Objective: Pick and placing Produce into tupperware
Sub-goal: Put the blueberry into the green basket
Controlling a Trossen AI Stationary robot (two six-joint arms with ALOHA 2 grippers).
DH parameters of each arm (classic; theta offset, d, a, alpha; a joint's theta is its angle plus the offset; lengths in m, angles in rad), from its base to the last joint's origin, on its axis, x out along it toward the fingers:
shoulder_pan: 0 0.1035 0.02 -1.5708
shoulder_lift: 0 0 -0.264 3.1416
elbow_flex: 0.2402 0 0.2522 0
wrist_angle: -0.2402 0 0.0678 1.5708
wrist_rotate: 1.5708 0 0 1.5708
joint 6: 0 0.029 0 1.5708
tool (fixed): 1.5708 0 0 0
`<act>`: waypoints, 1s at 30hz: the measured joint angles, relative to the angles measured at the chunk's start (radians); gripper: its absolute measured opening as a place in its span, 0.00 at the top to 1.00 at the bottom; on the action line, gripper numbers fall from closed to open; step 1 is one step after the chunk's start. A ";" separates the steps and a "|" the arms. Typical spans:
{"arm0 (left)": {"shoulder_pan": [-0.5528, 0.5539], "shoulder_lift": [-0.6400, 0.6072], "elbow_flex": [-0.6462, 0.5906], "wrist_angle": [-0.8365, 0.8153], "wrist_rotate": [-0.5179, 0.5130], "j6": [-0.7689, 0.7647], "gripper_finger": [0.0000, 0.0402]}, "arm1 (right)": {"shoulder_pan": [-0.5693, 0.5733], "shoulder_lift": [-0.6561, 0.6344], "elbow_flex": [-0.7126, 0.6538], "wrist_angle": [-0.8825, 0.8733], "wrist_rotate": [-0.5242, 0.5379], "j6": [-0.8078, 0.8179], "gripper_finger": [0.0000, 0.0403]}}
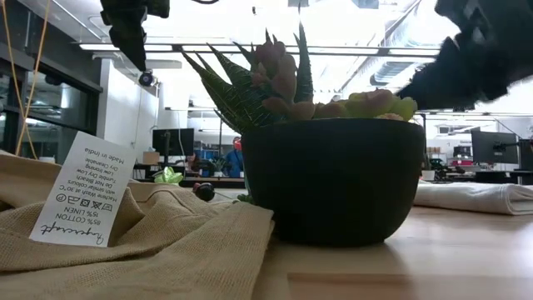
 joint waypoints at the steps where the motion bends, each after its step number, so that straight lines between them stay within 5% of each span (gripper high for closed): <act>1: 0.000 0.000 0.000 0.000 0.000 0.000 0.38 | -0.010 -0.030 0.000 -0.001 0.000 -0.027 0.87; 17: 0.000 0.000 0.000 0.000 0.000 0.000 0.38 | -0.282 -0.455 0.053 -0.031 -0.159 -0.541 0.87; 30: 0.000 0.000 0.000 0.000 0.000 0.000 0.38 | -0.632 -0.375 0.521 -0.536 -0.467 -0.648 0.87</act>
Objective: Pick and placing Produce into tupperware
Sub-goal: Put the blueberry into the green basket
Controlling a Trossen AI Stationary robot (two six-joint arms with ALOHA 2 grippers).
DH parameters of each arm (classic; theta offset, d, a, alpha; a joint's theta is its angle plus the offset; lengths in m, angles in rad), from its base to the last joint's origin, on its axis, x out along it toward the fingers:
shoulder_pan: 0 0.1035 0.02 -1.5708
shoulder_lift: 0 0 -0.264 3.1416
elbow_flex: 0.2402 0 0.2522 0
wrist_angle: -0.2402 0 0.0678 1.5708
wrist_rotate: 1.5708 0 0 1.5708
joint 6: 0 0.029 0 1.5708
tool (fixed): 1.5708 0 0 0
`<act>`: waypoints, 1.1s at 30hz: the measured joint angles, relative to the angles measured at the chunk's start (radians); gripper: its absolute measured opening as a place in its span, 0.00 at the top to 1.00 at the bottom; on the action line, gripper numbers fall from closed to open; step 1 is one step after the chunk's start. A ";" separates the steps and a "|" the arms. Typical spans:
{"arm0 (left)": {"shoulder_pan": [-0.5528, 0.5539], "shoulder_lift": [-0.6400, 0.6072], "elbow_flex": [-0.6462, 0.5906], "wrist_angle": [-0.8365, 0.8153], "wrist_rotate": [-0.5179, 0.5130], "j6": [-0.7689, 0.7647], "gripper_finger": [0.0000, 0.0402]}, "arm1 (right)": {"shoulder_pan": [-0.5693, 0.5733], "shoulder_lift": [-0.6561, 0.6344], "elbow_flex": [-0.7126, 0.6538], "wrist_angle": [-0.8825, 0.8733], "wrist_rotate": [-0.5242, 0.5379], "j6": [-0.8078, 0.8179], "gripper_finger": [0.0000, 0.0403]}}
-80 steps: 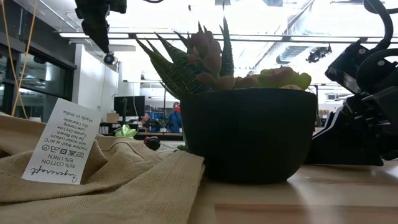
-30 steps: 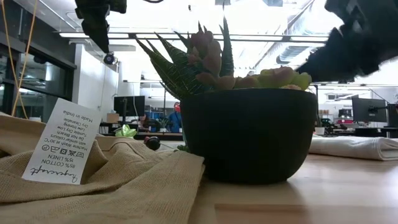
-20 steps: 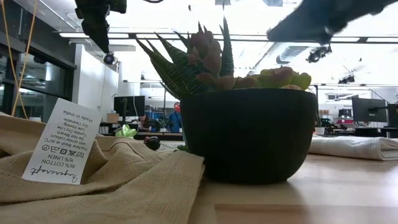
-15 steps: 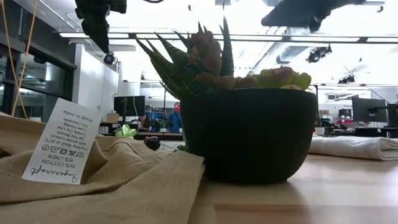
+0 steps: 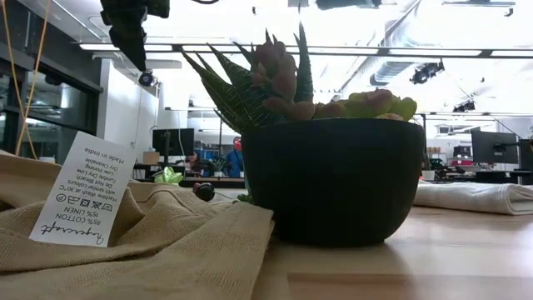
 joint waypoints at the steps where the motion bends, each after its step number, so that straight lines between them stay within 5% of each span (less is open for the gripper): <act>1: 0.000 0.000 0.000 0.000 0.000 0.000 0.38 | -0.029 0.017 0.028 -0.019 -0.034 0.002 0.87; 10: 0.000 0.000 0.000 0.001 0.000 0.000 0.38 | -0.264 0.258 0.302 -0.285 -0.310 0.096 0.87; 22: 0.000 0.000 0.000 0.002 0.000 0.000 0.38 | -0.381 0.627 0.740 -0.663 -0.474 0.204 0.87; 33: 0.000 0.000 0.000 0.002 0.000 0.000 0.38 | -0.422 0.778 0.790 -0.800 -0.668 0.272 0.87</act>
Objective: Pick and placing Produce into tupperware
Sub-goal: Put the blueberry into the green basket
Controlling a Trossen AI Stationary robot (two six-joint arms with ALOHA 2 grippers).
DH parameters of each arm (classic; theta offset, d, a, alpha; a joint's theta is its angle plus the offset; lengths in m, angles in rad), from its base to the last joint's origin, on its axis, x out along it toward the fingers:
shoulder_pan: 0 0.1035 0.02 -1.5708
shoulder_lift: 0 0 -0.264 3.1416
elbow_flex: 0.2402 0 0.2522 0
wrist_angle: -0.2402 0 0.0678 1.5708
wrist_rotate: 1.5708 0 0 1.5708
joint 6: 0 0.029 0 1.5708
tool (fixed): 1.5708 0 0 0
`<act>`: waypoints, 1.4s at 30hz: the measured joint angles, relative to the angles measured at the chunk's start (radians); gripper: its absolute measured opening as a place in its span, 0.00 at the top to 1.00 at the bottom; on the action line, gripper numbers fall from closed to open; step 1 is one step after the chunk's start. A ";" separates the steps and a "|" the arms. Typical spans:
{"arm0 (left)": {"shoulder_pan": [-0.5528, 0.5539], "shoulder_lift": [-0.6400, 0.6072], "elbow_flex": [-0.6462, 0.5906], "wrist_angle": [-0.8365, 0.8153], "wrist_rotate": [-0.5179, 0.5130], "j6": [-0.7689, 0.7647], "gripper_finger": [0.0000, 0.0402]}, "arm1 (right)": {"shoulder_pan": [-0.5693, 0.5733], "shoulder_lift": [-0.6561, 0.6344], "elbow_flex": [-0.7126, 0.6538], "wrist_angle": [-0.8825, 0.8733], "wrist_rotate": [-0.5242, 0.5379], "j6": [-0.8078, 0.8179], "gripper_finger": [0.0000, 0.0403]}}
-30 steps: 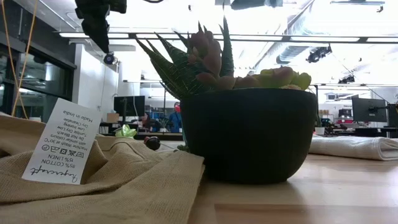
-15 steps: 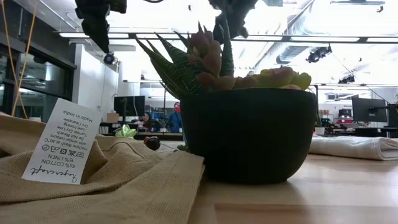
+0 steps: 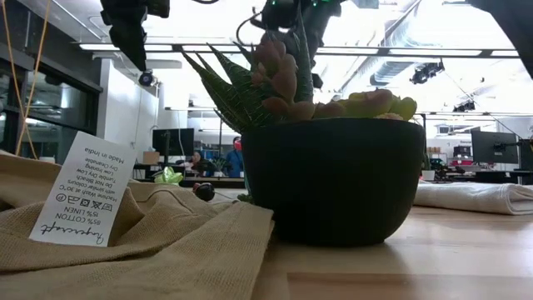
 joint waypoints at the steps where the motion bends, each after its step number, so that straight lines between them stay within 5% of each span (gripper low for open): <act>1: 0.000 0.000 0.000 0.000 0.000 0.000 0.38 | 0.000 0.007 0.000 -0.010 -0.002 0.001 0.87; 14: 0.000 0.000 0.000 0.000 0.000 0.000 0.38 | -0.039 0.127 0.000 -0.024 -0.074 0.034 0.87; 42: 0.000 0.000 0.000 0.000 0.000 0.000 0.38 | -0.040 0.217 0.000 -0.038 -0.012 0.052 0.87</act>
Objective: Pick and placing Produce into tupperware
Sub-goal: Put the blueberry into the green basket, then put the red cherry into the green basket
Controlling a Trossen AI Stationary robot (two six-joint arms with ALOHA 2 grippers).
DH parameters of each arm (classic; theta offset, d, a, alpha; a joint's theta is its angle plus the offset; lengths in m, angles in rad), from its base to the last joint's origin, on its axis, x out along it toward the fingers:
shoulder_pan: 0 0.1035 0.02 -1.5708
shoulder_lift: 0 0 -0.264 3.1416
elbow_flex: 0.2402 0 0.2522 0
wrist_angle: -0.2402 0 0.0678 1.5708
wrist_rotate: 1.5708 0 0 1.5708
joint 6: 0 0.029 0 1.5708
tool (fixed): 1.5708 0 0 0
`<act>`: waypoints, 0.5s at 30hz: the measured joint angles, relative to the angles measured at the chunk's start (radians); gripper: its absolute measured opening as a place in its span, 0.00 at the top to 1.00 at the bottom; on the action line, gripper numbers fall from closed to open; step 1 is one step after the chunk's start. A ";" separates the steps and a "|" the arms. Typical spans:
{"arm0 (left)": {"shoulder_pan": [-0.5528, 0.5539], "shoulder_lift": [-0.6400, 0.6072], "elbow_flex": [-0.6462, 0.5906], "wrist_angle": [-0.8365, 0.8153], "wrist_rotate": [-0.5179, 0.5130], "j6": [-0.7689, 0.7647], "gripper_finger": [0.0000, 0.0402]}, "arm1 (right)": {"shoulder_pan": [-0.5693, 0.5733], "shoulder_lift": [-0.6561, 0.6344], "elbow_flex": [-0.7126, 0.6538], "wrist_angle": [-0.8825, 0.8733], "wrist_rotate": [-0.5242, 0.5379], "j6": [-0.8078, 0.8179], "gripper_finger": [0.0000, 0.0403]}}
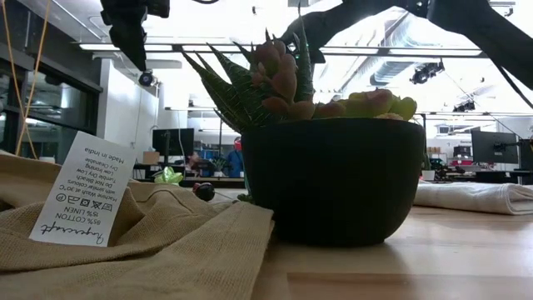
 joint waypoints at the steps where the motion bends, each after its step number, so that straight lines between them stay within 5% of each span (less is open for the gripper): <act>1: 0.000 0.000 0.000 0.000 0.000 0.000 0.38 | 0.000 0.000 0.000 0.000 0.000 0.000 0.87; 15: 0.000 0.000 0.000 0.000 0.000 0.000 0.38 | 0.000 0.000 0.000 0.000 0.006 -0.002 0.77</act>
